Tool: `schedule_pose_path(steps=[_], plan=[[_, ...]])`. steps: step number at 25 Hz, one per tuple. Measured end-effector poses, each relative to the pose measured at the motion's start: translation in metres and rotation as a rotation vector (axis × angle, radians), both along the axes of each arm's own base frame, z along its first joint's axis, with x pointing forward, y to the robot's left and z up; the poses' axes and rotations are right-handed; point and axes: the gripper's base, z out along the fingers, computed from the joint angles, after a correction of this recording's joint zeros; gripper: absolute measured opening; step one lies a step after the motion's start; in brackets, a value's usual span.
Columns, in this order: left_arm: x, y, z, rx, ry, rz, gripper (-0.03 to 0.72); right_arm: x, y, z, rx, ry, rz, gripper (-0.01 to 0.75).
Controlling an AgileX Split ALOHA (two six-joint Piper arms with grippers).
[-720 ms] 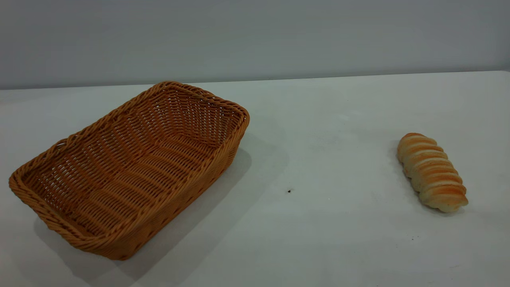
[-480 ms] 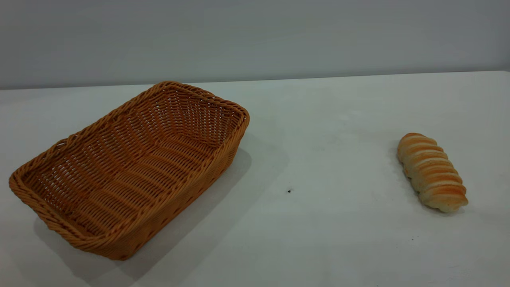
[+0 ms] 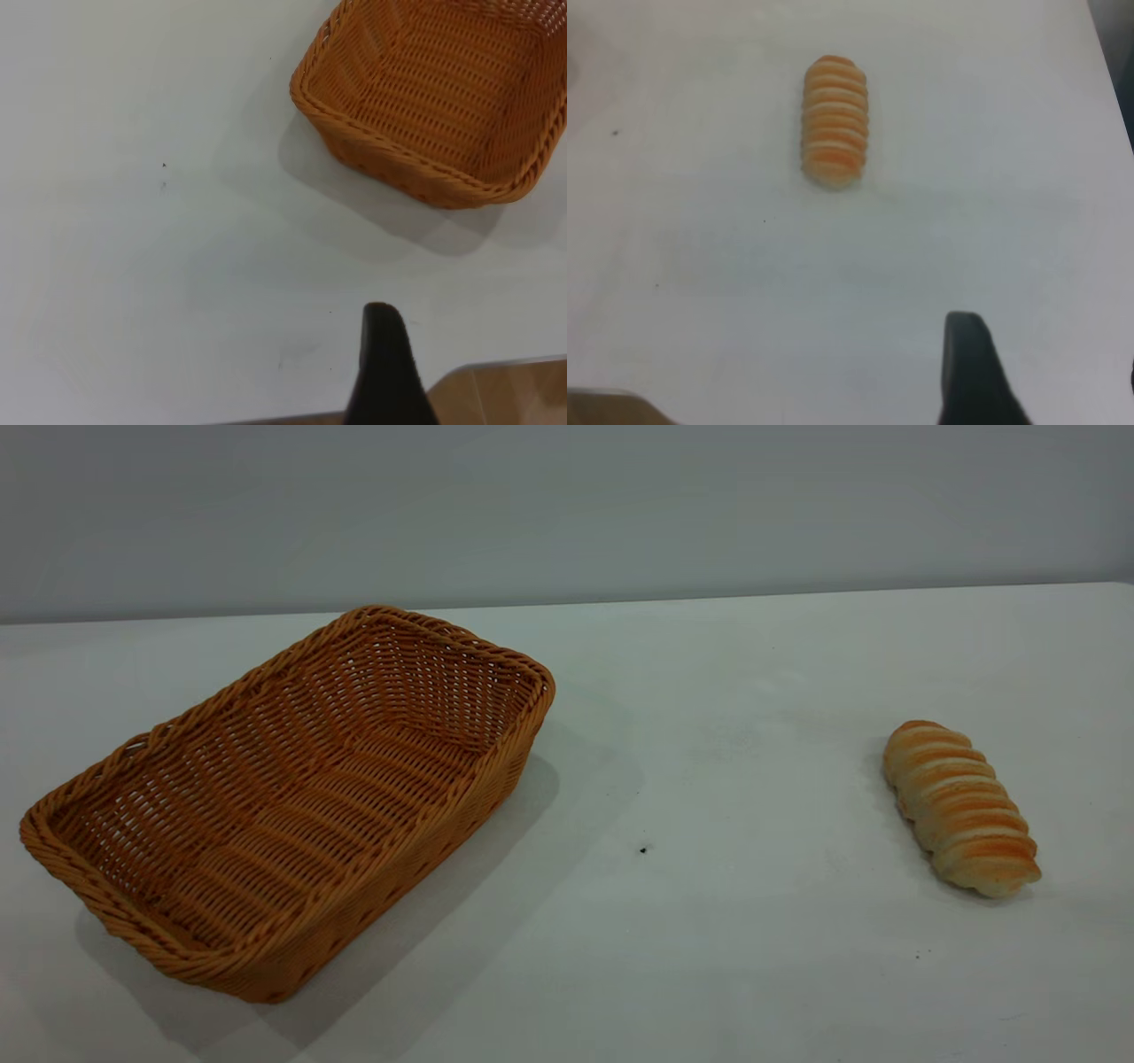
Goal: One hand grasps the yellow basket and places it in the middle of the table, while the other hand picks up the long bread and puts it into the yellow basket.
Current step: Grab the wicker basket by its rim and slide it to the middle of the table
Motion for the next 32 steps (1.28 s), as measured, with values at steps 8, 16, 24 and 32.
schedule_pose_path(steps=[8, 16, 24, 32], plan=[[0.0000, 0.0000, 0.0000, 0.000, 0.000, 0.000, 0.557, 0.0000, 0.0000, 0.0000, 0.000, 0.000, 0.000, 0.463], [-0.0001, 0.0005, 0.0000, 0.000, 0.000, -0.030, 0.557, 0.0000, 0.0000, 0.0000, 0.000, 0.000, 0.000, 0.463], [-0.0005, 0.0036, 0.0000, 0.000, 0.000, -0.205, 0.557, 0.0000, 0.0000, 0.0000, 0.000, 0.000, 0.000, 0.463], [-0.0004, 0.0053, 0.0000, 0.000, 0.000, -0.296, 0.557, -0.0001, 0.0013, 0.0000, 0.013, 0.001, 0.009, 0.463]])
